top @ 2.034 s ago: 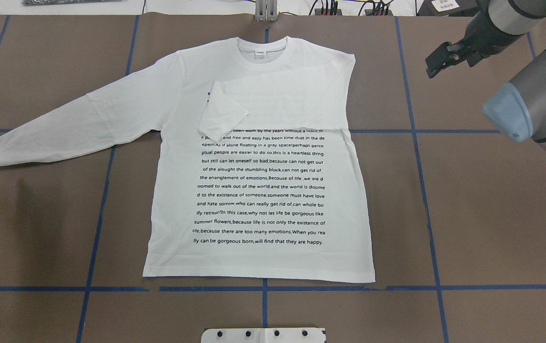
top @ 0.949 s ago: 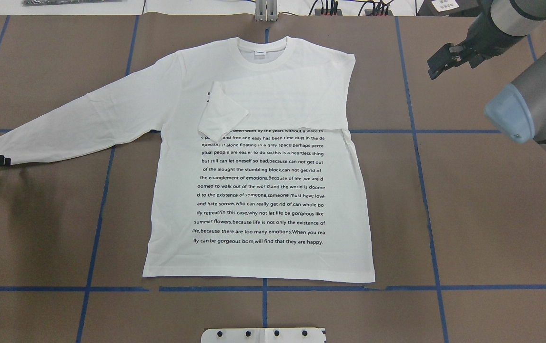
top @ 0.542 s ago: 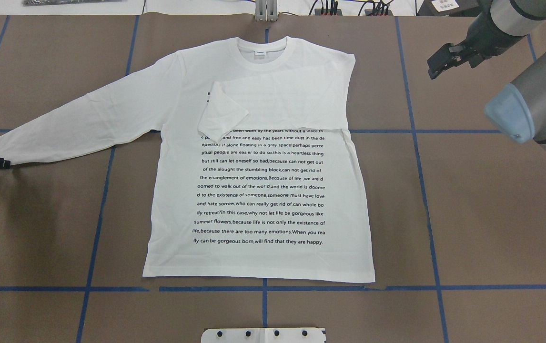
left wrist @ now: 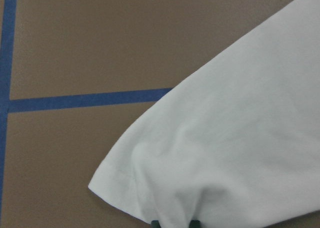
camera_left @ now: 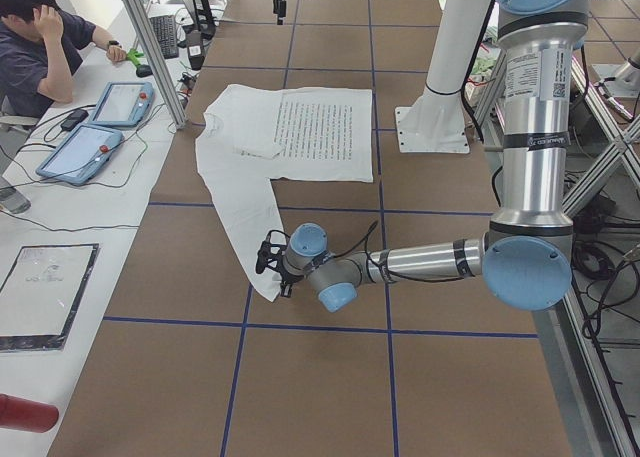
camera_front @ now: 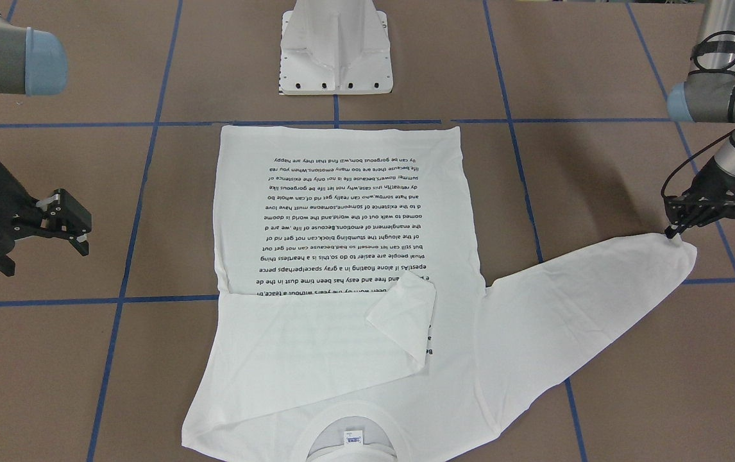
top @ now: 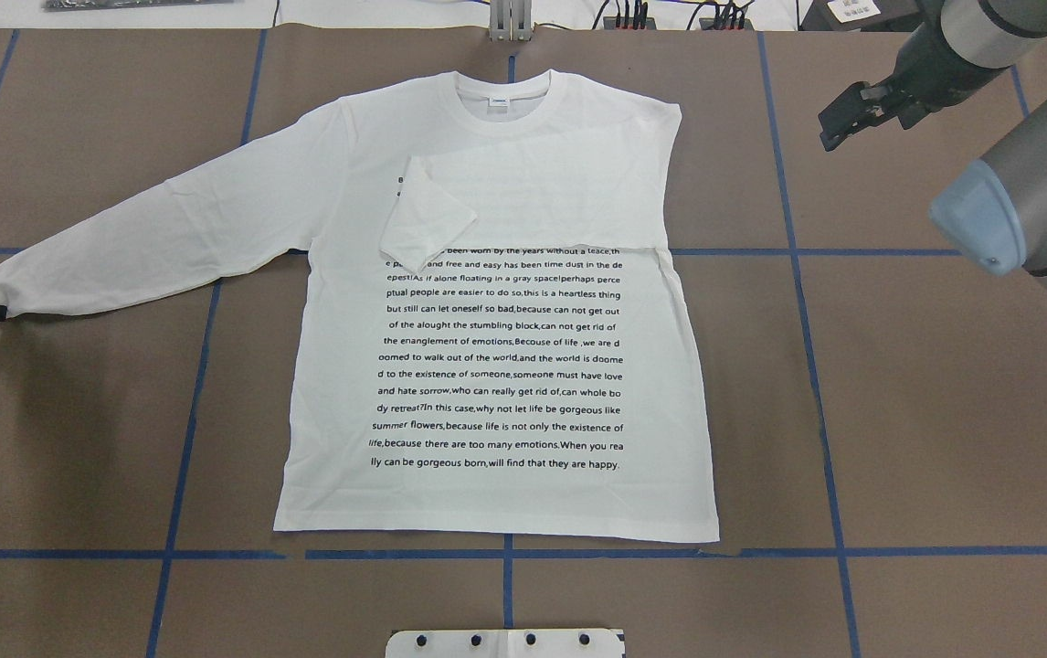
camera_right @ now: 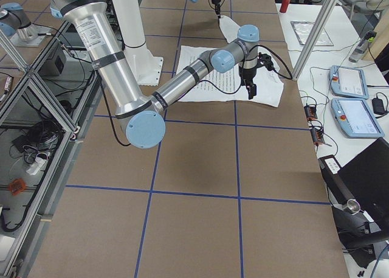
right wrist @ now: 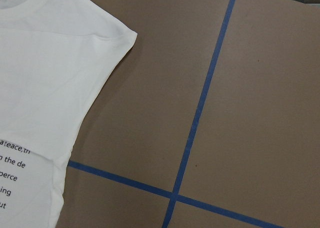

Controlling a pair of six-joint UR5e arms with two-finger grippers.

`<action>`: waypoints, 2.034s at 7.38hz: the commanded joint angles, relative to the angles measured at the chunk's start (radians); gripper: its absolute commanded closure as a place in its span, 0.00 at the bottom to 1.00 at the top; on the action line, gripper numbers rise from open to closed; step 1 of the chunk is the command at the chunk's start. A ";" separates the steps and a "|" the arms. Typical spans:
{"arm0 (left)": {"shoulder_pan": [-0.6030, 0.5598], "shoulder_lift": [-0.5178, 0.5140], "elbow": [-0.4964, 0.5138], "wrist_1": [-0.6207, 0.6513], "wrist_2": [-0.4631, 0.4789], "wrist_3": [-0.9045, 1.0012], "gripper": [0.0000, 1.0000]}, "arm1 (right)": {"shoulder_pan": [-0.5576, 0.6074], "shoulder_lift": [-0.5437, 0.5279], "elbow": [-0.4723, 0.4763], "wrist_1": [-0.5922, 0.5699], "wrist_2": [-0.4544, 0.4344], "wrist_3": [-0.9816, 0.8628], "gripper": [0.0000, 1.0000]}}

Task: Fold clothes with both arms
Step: 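Carry the sleeve with the left gripper across the shirt body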

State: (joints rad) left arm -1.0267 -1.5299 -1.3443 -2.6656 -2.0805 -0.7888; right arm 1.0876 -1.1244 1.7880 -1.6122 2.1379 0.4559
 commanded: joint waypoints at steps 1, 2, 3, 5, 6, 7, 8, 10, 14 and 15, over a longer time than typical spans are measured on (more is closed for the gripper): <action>-0.012 -0.001 -0.077 0.003 -0.053 -0.007 1.00 | 0.000 0.000 0.004 0.000 -0.001 0.001 0.00; -0.015 -0.001 -0.143 0.016 -0.056 -0.013 1.00 | 0.000 -0.003 0.013 -0.002 -0.001 0.001 0.00; -0.013 -0.004 -0.177 0.019 -0.070 -0.089 1.00 | 0.000 -0.005 0.014 -0.002 -0.001 0.004 0.00; -0.013 -0.131 -0.234 0.122 -0.160 -0.304 1.00 | 0.000 -0.006 0.020 -0.002 -0.001 0.006 0.00; -0.010 -0.232 -0.275 0.253 -0.171 -0.381 1.00 | 0.000 -0.014 0.025 -0.002 -0.001 0.006 0.00; -0.006 -0.372 -0.288 0.391 -0.212 -0.468 1.00 | 0.000 -0.015 0.028 -0.002 -0.001 0.006 0.00; 0.014 -0.485 -0.291 0.474 -0.222 -0.556 1.00 | 0.000 -0.015 0.028 -0.002 -0.001 0.006 0.00; 0.085 -0.658 -0.257 0.555 -0.210 -0.721 1.00 | 0.000 -0.014 0.027 -0.002 -0.001 0.006 0.00; 0.233 -0.933 -0.001 0.538 -0.081 -0.820 1.00 | 0.000 -0.014 0.028 -0.002 -0.001 0.010 0.00; 0.262 -0.956 0.001 0.529 -0.079 -0.820 1.00 | 0.000 -0.014 0.028 -0.002 -0.001 0.009 0.00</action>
State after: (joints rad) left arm -0.8081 -2.4458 -1.3704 -2.1261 -2.1803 -1.6074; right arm 1.0876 -1.1382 1.8161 -1.6138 2.1369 0.4654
